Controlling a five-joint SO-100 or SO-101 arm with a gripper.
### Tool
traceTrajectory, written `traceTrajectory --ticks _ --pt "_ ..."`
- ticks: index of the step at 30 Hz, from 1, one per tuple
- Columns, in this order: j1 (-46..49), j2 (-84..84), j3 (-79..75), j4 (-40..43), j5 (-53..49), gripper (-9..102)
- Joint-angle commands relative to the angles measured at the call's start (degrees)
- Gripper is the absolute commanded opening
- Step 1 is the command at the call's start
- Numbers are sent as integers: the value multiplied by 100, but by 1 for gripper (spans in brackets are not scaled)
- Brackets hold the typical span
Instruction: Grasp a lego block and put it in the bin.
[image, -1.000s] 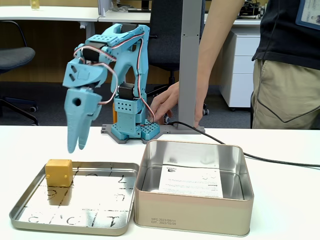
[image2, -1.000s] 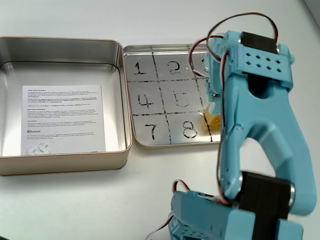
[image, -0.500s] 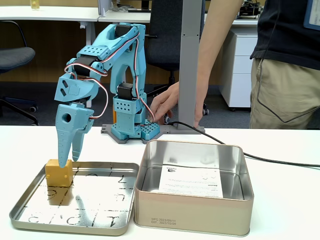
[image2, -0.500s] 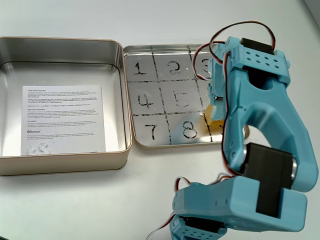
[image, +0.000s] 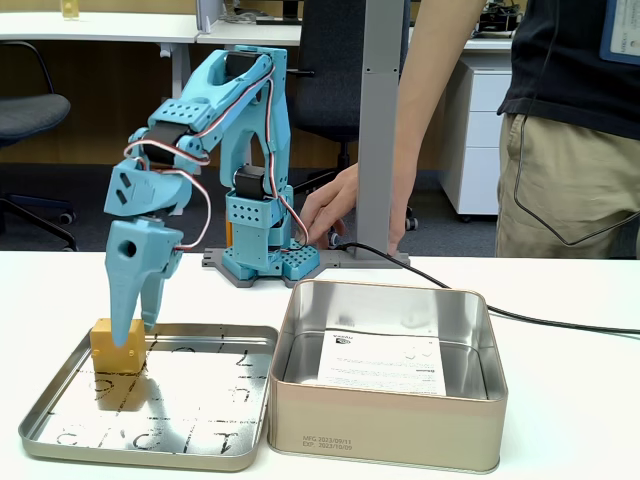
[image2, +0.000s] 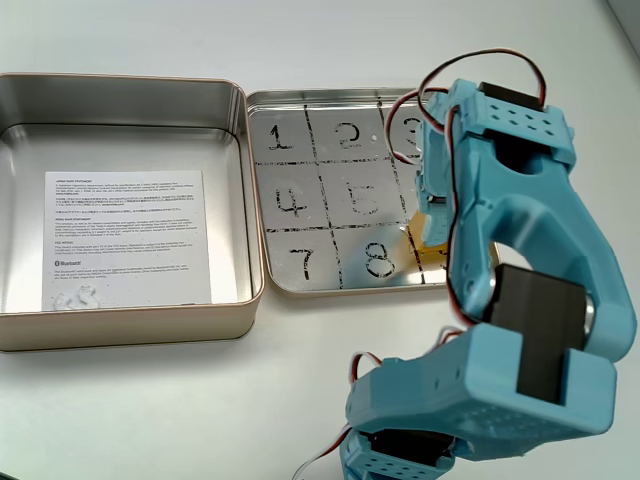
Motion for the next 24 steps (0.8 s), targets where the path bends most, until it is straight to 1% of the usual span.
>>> traceTrajectory --ticks 1,10,19,24 --pt "167 -70 44 -114 105 32" --pt "510 -668 -18 -510 97 33" --pt "562 -984 -18 -615 44 33" --pt "554 -1063 -18 -615 35 29"
